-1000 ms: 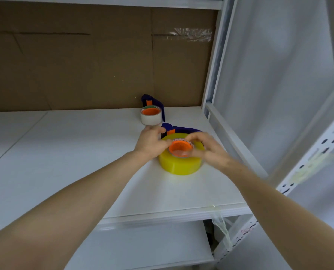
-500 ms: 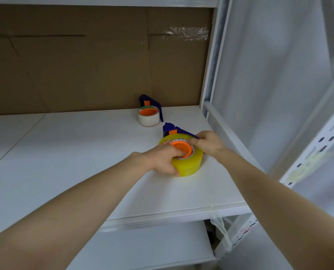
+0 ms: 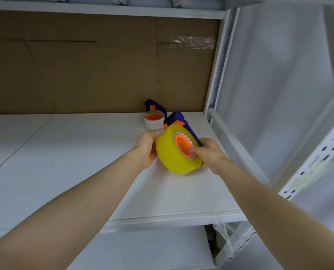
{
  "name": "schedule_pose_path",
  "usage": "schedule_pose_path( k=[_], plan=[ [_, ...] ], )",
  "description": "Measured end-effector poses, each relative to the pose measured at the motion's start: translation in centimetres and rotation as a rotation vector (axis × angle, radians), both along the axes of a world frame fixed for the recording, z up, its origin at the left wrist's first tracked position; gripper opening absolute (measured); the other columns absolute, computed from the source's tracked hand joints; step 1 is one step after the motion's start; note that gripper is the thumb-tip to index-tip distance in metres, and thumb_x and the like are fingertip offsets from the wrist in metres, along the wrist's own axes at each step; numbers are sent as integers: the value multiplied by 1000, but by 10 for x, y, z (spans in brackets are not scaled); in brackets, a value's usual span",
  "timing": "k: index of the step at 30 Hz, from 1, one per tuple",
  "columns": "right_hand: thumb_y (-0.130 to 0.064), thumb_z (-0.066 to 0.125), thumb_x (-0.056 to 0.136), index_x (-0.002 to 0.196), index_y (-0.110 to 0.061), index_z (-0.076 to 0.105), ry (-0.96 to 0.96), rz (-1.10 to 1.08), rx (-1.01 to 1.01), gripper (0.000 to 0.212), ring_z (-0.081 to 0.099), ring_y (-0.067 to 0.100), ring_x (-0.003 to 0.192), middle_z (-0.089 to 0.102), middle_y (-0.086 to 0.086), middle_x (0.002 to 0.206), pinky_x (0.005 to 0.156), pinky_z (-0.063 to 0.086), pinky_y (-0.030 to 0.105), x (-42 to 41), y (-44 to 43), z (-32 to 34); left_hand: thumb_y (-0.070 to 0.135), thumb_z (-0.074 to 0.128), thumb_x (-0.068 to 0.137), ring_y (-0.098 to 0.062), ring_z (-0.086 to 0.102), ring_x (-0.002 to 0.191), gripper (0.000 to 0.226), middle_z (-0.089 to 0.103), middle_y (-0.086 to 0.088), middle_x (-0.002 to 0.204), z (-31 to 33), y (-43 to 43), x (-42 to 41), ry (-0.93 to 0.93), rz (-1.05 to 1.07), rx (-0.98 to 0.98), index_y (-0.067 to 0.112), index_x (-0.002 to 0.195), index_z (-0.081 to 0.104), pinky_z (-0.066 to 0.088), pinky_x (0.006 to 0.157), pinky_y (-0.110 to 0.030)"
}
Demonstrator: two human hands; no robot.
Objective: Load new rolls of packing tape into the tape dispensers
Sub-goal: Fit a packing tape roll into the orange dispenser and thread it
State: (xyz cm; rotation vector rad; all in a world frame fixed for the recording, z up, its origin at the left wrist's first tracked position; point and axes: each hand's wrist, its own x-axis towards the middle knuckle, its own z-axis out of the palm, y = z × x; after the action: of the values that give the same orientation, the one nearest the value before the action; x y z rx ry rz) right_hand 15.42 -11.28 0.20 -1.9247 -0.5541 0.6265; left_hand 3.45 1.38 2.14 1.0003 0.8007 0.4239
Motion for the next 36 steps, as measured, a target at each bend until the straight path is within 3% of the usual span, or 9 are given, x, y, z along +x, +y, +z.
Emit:
schedule_pose_path(
  k=[2, 3, 5, 8, 12, 16, 19, 24, 36],
  plan=[
    [-10, 69, 82, 115, -11, 54, 149, 4, 103, 37, 58, 27, 101, 60, 10, 113, 79, 53, 39, -6, 1, 2, 14, 39, 85, -30, 63, 95, 32, 70, -19, 97, -6, 6, -4, -109, -109, -172, 5, 105, 61, 52, 83, -41],
    [-8, 68, 82, 120, -10, 54, 217, 3, 142, 40, 59, 27, 102, 60, 10, 114, 77, 53, 39, -9, 1, 3, 16, 42, 82, -34, 59, 112, 45, 63, -21, 119, -10, 9, -5, -132, -160, -212, 5, 122, 57, 48, 95, -45],
    [-6, 65, 84, 127, -11, 52, 325, 17, 198, 45, 60, 29, 105, 61, 9, 115, 77, 54, 41, -13, 1, 3, 20, 52, 77, -35, 50, 126, 57, 52, -20, 136, -15, 11, -7, -148, -311, -206, 8, 133, 51, 37, 108, -50],
    [-3, 59, 87, 127, -10, 54, 408, 82, 254, 40, 64, 29, 99, 65, 12, 115, 73, 57, 38, -19, 3, 2, 25, 56, 82, -35, 56, 116, 43, 60, -19, 125, -17, 0, 0, -115, -469, -101, 11, 122, 59, 40, 104, -51],
    [-8, 57, 91, 126, -12, 56, 416, 103, 302, 35, 65, 31, 97, 66, 14, 115, 84, 55, 46, -26, 6, 1, 15, 55, 92, -28, 65, 90, 30, 66, -16, 110, -21, -1, 8, -80, -378, 63, 11, 121, 58, 57, 76, -43],
    [-33, 54, 92, 119, -15, 59, 299, 72, 198, 33, 61, 30, 109, 64, 13, 118, 101, 46, 47, -24, 4, 7, 9, 57, 92, -32, 64, 99, 40, 63, -15, 119, -25, -2, 10, 3, -282, 167, 14, 131, 50, 55, 80, -48],
    [-34, 46, 96, 114, -15, 58, 191, -57, 87, 29, 57, 28, 112, 62, 13, 121, 102, 45, 42, -17, 1, 13, 11, 56, 92, -31, 61, 100, 42, 59, -14, 125, -24, -5, 9, 28, -243, 223, 14, 133, 47, 53, 75, -46],
    [-64, 49, 82, 117, -25, 46, 407, 14, 98, 53, 60, 27, 107, 61, 5, 116, 95, 50, 44, -15, -2, 27, 11, 63, 87, -34, 58, 109, 52, 56, -12, 129, -32, -2, 9, 93, -182, 253, 13, 136, 44, 52, 81, -50],
    [-33, 68, 77, 128, -10, 51, 597, 113, 264, 58, 62, 30, 108, 64, 12, 120, 91, 51, 46, -12, -10, 22, 12, 64, 87, -27, 60, 101, 42, 61, -11, 122, -30, 5, 16, 169, -255, 258, 7, 127, 51, 52, 77, -42]
  ],
)
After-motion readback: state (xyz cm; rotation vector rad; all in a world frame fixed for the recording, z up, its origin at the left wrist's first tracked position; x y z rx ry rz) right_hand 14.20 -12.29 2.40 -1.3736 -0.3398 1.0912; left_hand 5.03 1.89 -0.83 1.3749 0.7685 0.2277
